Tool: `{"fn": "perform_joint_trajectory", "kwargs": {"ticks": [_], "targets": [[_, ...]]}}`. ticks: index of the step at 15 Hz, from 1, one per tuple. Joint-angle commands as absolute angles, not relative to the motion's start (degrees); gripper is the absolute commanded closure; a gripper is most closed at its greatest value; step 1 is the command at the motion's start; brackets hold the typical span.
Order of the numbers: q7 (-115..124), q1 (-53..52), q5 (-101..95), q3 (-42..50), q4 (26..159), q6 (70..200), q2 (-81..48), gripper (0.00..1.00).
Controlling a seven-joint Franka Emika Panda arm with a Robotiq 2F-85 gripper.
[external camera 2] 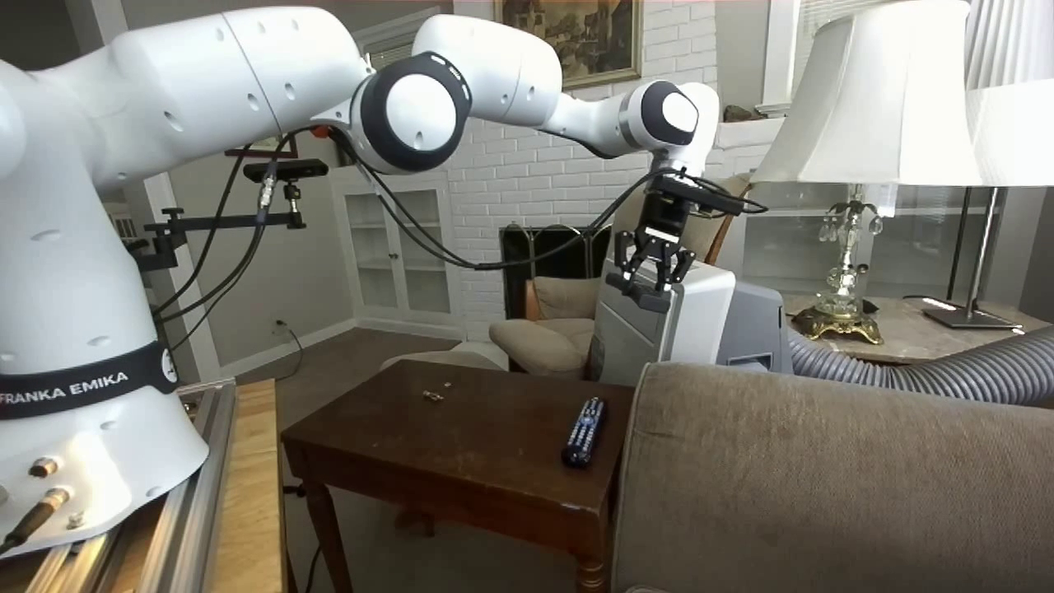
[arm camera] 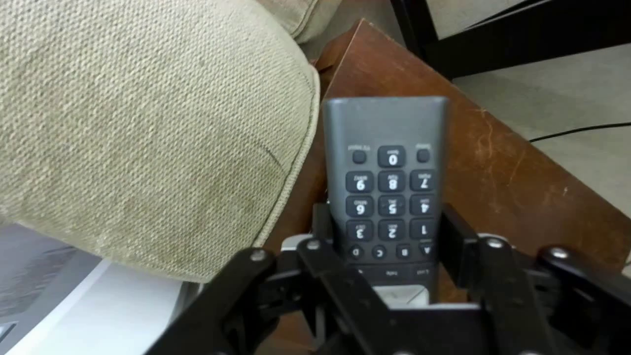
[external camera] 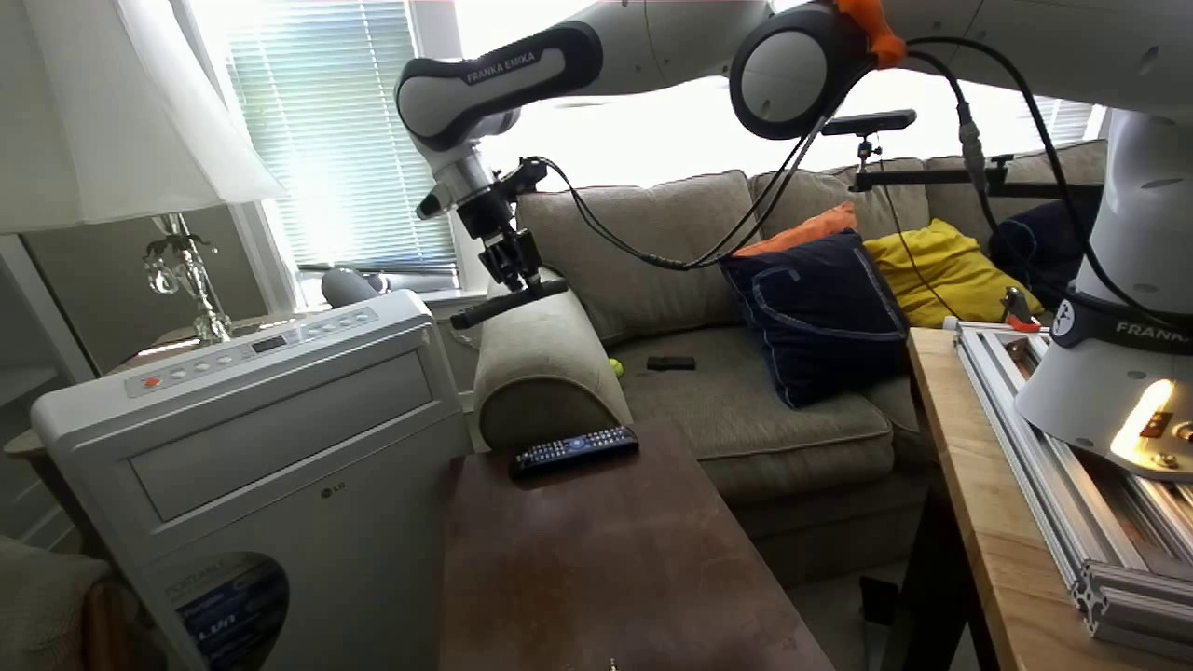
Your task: Move the remote on the sofa to the table
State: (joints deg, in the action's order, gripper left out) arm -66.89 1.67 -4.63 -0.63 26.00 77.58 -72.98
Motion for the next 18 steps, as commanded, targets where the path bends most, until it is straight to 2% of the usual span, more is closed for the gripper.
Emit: {"fn": "perform_joint_trajectory", "kwargs": {"ticks": [1, 2, 3, 7, 8, 11, 18], "targets": [[-64.09, 2.85, -1.81, -2.71, 24.5, 84.36, -74.36, 0.72], [-65.45, 2.0, -3.55, -1.61, 25.91, 82.1, -73.45, 0.72], [-65.39, 2.02, -3.49, -1.66, 25.45, 82.39, -73.82, 0.47], [-65.42, 1.91, -3.51, -1.65, 24.49, 81.9, -74.4, 0.47], [-65.42, 1.91, -3.51, -1.65, 24.49, 81.89, -74.41, 0.72], [-67.24, 0.33, -6.62, 0.44, 24.95, 84.18, -76.46, 0.72], [-73.61, 0.52, -6.44, 0.11, 24.86, 80.8, -78.03, 0.72]]}}
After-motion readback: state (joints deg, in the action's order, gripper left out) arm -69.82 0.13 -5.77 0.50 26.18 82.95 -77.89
